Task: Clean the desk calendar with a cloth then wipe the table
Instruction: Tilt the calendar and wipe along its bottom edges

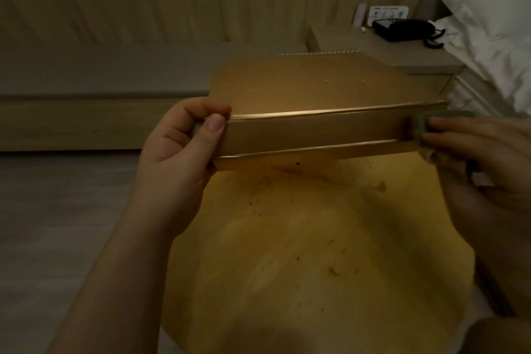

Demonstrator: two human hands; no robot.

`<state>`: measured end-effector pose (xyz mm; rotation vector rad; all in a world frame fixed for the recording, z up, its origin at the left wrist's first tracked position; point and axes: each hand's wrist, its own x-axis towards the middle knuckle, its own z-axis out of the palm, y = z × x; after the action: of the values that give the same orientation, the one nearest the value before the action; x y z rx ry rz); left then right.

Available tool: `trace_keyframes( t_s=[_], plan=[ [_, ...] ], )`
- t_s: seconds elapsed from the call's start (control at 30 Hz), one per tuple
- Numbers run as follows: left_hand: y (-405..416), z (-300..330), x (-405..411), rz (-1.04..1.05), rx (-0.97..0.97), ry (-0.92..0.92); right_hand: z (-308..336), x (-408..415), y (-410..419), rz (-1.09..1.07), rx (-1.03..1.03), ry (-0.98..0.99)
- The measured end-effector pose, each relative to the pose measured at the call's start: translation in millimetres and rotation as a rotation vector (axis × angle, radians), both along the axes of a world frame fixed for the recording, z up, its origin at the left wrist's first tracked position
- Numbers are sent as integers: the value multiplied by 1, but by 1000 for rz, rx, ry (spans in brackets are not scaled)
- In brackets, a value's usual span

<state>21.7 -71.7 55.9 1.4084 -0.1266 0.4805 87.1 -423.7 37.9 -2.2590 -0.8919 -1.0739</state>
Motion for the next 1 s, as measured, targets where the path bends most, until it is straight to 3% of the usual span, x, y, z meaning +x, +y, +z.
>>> trace_keyframes(
  t_s=[0.17, 0.4, 1.0],
  plan=[
    [-2, 3, -1, -78, 161, -44, -11, 11, -17, 17, 36, 49],
    [4, 10, 4, 9, 160, -29, -13, 15, -4, 70, -39, -3],
    [2, 3, 18, -34, 101, -51, -2, -11, 149, 345, -108, -114]
  ],
)
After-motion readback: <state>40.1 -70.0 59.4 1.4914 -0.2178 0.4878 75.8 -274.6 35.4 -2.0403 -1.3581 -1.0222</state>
